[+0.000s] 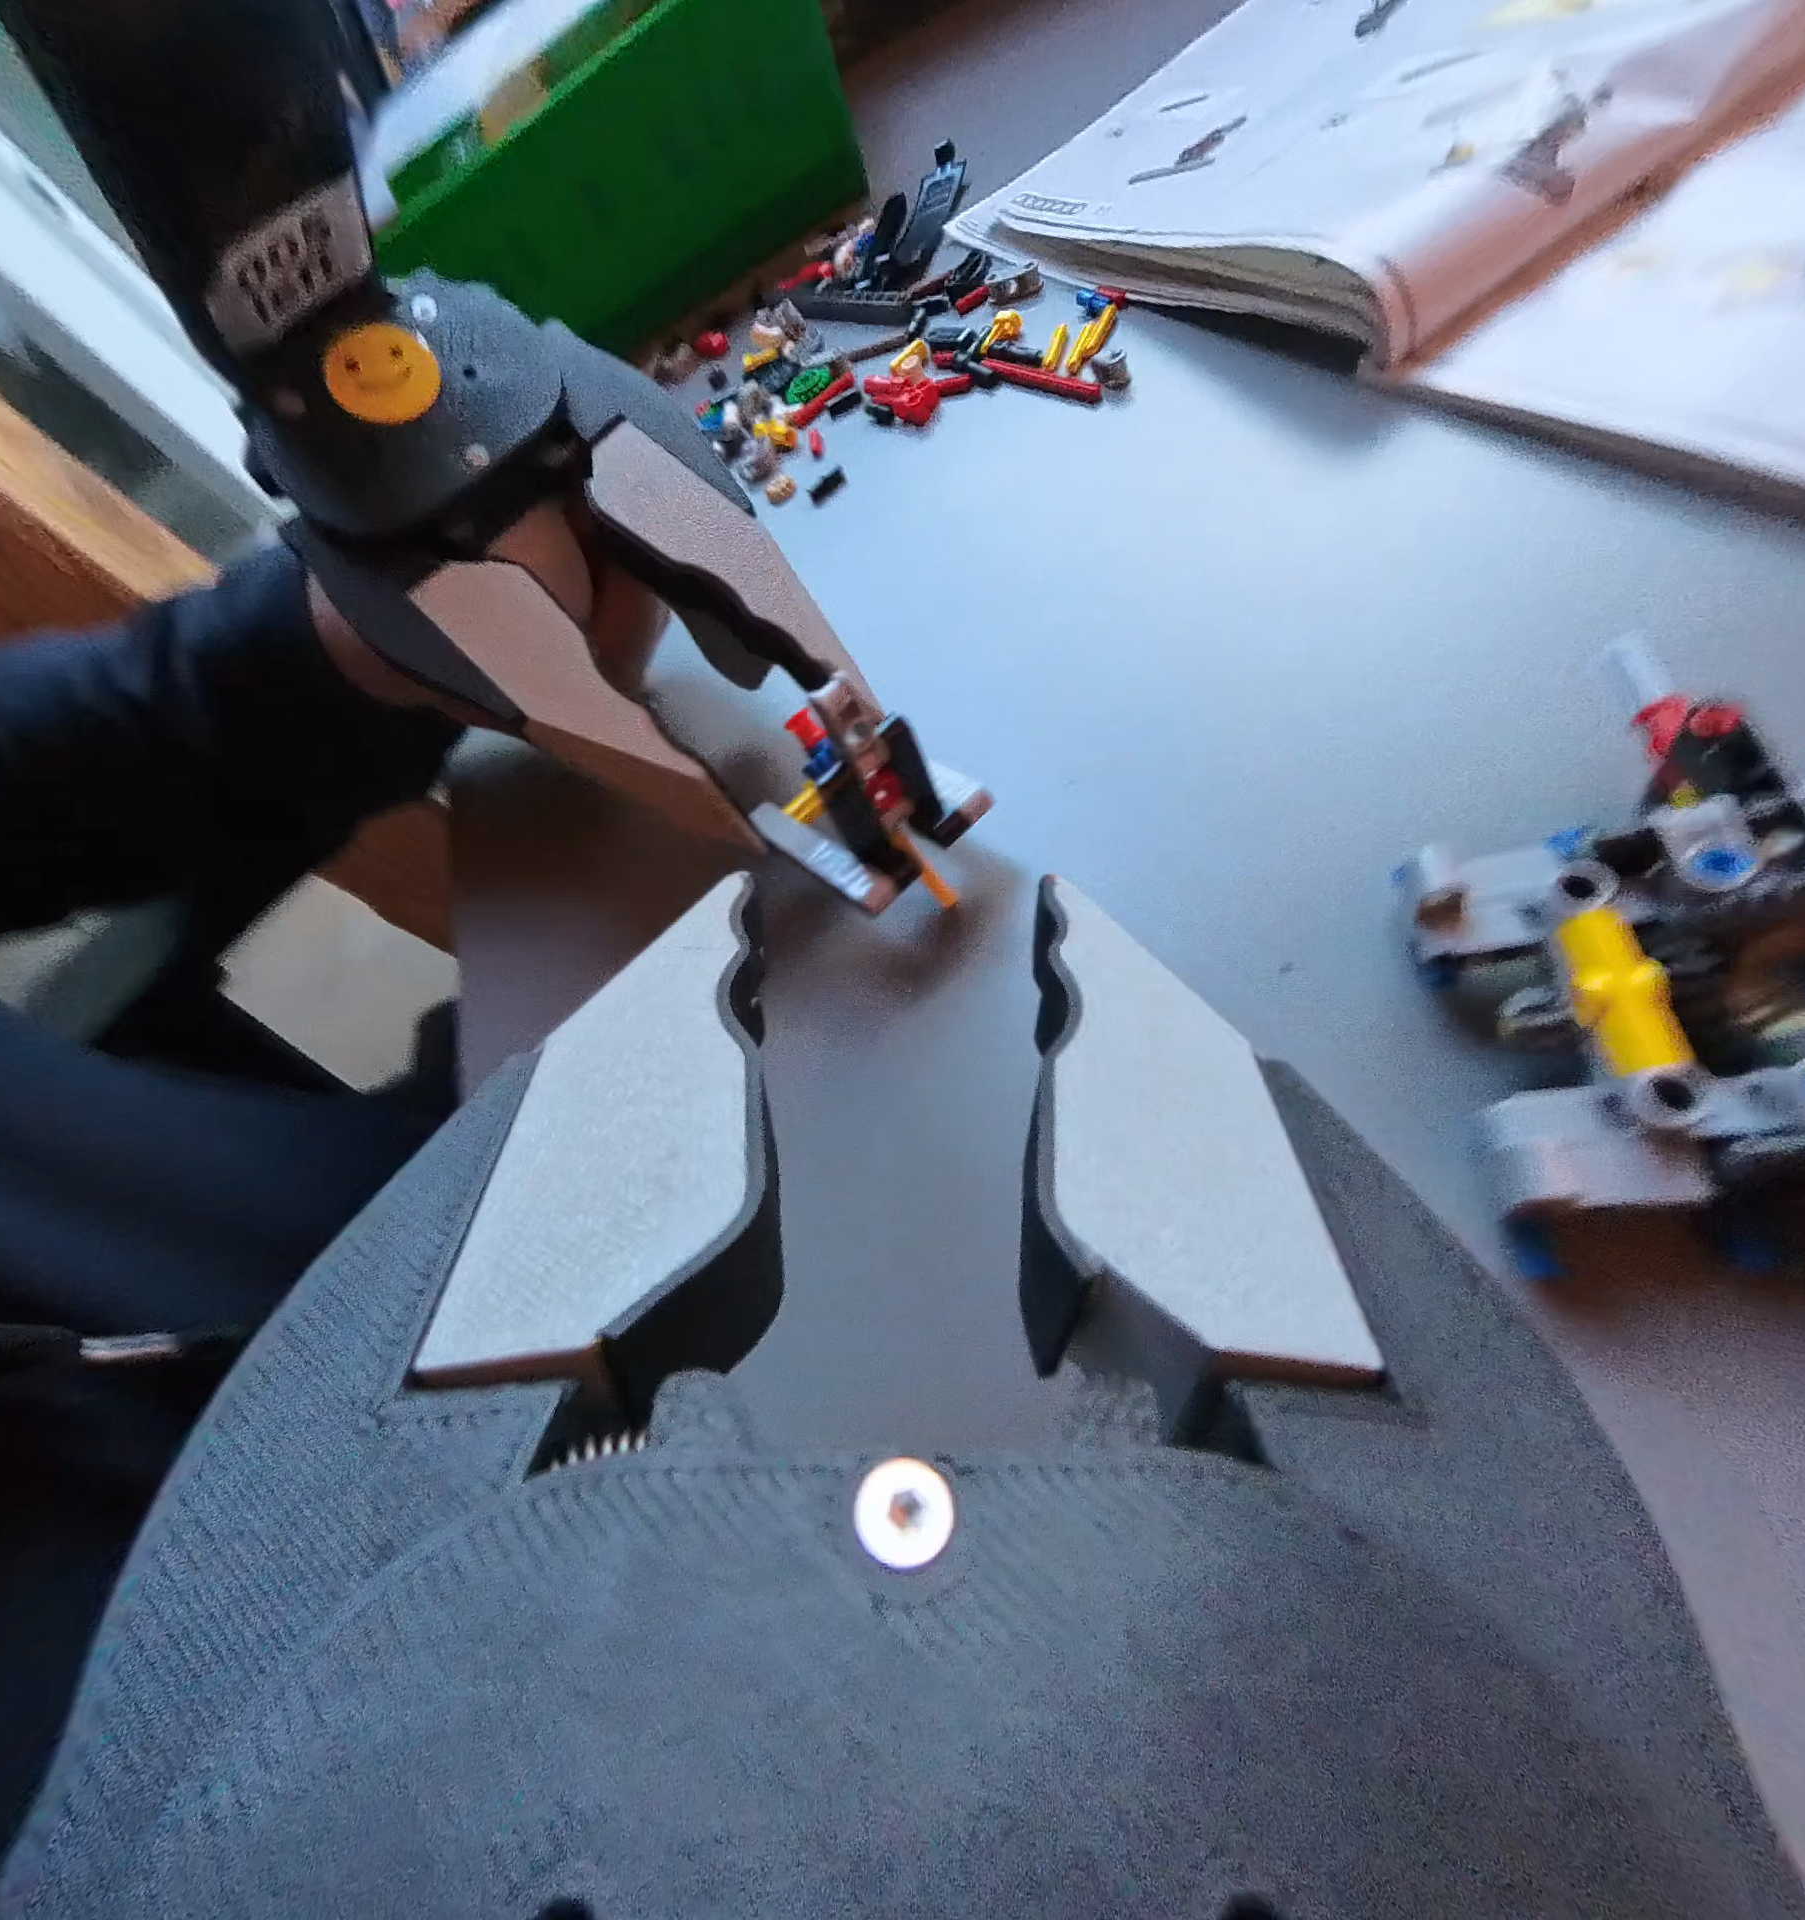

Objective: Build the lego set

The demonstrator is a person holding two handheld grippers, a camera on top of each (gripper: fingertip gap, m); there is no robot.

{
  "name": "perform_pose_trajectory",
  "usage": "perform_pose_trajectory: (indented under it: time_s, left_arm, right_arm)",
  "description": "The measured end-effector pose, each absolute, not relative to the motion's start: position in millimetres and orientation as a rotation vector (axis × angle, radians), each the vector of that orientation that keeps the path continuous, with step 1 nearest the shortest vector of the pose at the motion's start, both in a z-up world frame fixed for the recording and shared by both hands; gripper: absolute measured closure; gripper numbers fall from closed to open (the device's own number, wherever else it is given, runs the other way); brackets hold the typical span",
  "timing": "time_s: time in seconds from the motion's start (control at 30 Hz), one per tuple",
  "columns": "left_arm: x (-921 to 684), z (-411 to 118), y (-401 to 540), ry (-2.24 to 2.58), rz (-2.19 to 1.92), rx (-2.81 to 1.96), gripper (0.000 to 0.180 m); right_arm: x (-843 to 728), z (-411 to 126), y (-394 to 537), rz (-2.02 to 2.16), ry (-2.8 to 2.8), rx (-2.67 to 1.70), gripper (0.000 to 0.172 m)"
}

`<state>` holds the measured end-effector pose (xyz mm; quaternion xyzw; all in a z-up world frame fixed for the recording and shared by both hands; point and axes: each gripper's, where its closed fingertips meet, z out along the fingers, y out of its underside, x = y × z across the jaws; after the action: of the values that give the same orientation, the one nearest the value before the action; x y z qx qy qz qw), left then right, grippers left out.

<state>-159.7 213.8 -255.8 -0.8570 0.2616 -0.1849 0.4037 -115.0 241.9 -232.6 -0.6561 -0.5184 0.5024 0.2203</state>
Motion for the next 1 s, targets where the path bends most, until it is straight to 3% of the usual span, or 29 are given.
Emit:
perform_pose_trajectory:
  time_s: [0.2,0.4,0.6,0.73,1.0]
  left_arm:
    - [-156,-258,202,0.571,-0.402,-2.197,0.142]
    - [-153,-257,190,0.511,-0.345,-2.200,0.141]
    - [-152,-259,184,0.548,-0.195,-2.189,0.141]
    - [-148,-265,181,0.575,-0.132,-2.212,0.141]
    - [-152,-266,178,0.545,-0.109,-2.226,0.141]
  right_arm:
    - [-119,-241,218,1.479,-1.294,-1.998,0.118]
    - [-123,-260,199,1.317,-1.446,-2.061,0.137]
    - [-130,-245,196,1.388,-1.313,-2.006,0.121]
    - [-140,-241,195,1.420,-1.285,-1.989,0.125]
    - [-132,-238,203,1.032,-1.353,-1.809,0.133]
